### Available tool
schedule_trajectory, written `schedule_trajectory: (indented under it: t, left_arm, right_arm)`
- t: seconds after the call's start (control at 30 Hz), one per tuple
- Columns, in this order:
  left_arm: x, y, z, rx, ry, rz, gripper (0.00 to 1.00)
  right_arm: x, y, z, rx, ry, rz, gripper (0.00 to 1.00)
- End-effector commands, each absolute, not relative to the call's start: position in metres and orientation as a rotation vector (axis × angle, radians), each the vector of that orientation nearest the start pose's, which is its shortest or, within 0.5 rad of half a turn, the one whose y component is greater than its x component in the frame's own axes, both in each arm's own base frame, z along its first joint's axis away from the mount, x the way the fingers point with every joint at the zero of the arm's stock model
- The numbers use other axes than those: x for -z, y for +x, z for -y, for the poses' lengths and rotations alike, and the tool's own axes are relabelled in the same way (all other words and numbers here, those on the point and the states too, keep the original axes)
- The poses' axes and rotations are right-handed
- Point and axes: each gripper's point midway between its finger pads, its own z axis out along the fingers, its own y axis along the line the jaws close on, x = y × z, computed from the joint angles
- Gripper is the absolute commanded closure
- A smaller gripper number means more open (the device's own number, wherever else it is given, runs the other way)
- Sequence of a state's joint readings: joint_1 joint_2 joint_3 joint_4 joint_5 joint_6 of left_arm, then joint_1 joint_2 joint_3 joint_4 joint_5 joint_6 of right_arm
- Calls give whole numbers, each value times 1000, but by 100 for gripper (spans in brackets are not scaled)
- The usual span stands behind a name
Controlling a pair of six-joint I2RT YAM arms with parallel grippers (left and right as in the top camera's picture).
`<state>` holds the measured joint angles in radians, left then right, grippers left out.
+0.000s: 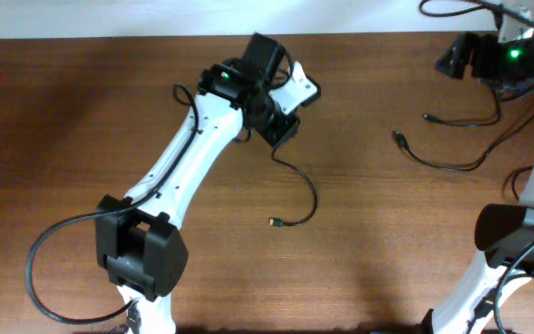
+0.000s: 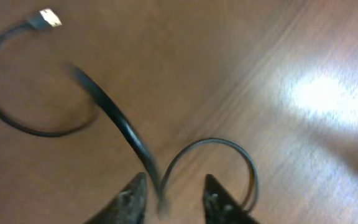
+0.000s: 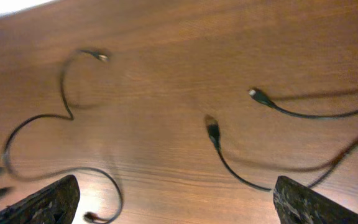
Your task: Untangle cables
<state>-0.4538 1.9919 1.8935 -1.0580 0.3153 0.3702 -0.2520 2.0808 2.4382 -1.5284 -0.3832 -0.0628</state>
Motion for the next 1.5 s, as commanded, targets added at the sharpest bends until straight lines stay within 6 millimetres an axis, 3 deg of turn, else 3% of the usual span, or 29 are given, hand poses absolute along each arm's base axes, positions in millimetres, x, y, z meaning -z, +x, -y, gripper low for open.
schedule_trajectory:
  t: [0.0,0.03,0.07,0.2,0.23,0.27,0.3,0.37,0.47,0.53,0.6,0.63,0.67,0.73,0.77,0.8,0.83,0.87,0.9,0.93,1.0,1.03,1.13,1.2,1.23,1.3,1.37,1.4,1.47]
  left_arm:
    - [-228,409,255,484,1127,-2346,34]
    - [-245,404,253,482,1123,-2329,22]
    - [-262,399,250,478,1118,-2307,19]
    - [-358,367,231,435,1062,-2102,18]
    - [-386,351,216,405,1030,-2048,18]
    - [-407,336,197,340,988,-2024,18]
    - [-413,327,185,293,964,-2028,18]
    - [-409,300,171,285,976,-2090,18]
    - [-401,291,167,290,989,-2135,18]
    - [-399,288,166,291,993,-2150,18]
    - [-394,284,164,294,1001,-2176,14]
    - [-391,281,163,296,1005,-2193,14]
    - [-390,280,162,296,1008,-2204,14]
    - [-388,278,162,298,1011,-2215,13]
    - [-387,277,162,299,1012,-2218,13]
    - [-387,277,161,299,1013,-2221,13]
    - [-387,276,161,299,1014,-2222,13]
    - [-387,276,161,299,1014,-2222,13]
    - [-386,276,161,299,1015,-2226,13]
    - [-385,274,160,300,1017,-2233,13]
    - [-382,272,159,301,1021,-2248,13]
    - [-379,273,159,302,1023,-2256,13]
    - [-373,271,159,304,1030,-2280,13]
    - [-372,272,159,305,1030,-2283,13]
    - [-372,272,159,305,1031,-2284,13]
    - [-372,272,159,305,1031,-2284,13]
    - [-371,272,159,305,1031,-2285,12]
    - [-371,272,159,306,1031,-2285,13]
    - [-370,270,159,307,1034,-2293,12]
  right_arm:
    - [-274,446,51,-264,156,-2682,1]
    - [-272,442,50,-268,159,-2698,1]
    - [-271,439,50,-272,163,-2713,1]
    - [-262,416,32,-323,174,-2818,1]
    - [-260,412,7,-339,-63,-2840,1]
    - [-254,409,-20,-361,-192,-2857,1]
    - [-243,406,-32,-314,-243,-2901,1]
    - [-206,404,4,156,376,-2977,1]
    - [-163,400,7,180,924,-2906,1]
    - [-131,388,14,228,1428,-2737,1]
    - [-108,370,33,373,1754,-2537,1]
    - [-100,369,46,447,1752,-2488,0]
    - [-100,370,65,565,1629,-2487,3]
    - [-117,379,109,907,1191,-2511,2]
    - [-119,376,119,976,1169,-2493,1]
    - [-112,372,117,932,1216,-2521,1]
    - [-92,368,103,765,1301,-2609,2]
    - [-73,377,80,556,1170,-2780,7]
    - [-57,388,57,367,877,-2939,26]
    - [-48,386,50,334,779,-2988,43]
    - [-35,372,52,356,894,-2987,45]
    - [-31,367,54,358,1158,-2890,43]
    - [-29,364,54,351,1538,-2685,25]
    - [-30,355,53,375,1780,-2538,18]
    - [-30,351,53,391,1891,-2460,6]
    - [-32,340,53,434,2099,-2295,2]
    - [-32,343,54,423,2180,-2184,36]
    - [-32,345,56,420,2176,-2174,37]
    - [-34,342,78,487,2171,-2109,53]
